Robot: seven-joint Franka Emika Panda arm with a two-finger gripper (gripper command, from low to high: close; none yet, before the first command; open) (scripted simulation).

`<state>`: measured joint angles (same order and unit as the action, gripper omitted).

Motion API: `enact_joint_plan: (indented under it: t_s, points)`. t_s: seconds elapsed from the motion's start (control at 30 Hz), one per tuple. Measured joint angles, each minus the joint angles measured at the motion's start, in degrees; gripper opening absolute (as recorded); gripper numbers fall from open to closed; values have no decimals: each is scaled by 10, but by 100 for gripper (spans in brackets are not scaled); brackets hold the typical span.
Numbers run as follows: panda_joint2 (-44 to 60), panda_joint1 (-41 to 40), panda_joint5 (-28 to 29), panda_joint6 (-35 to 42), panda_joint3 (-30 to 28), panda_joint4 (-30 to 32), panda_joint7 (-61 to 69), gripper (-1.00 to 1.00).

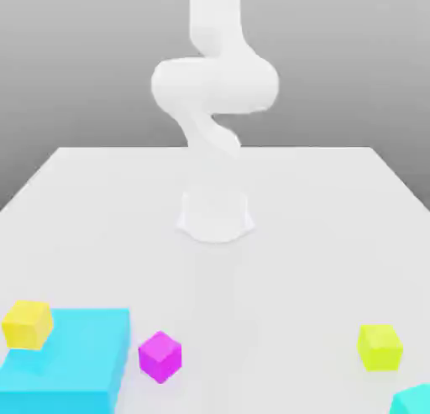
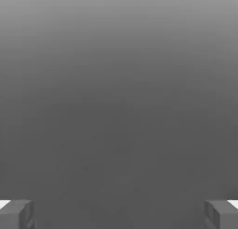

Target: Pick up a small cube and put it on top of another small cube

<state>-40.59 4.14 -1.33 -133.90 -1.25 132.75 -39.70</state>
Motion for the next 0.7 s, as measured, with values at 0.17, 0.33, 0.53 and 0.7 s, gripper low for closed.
enact_joint_plan:
  t_s: [0.17, 0.33, 0.53, 0.7]
  points:
    - [108, 78, -30, -43, -18, 20, 128, 0]
    - [213, 142, -59, -85, -23, 39, 251, 0]
    - [337, 197, -78, -135, -3, 62, 388, 0]
    - [438, 244, -57, -180, 17, 82, 476, 0]
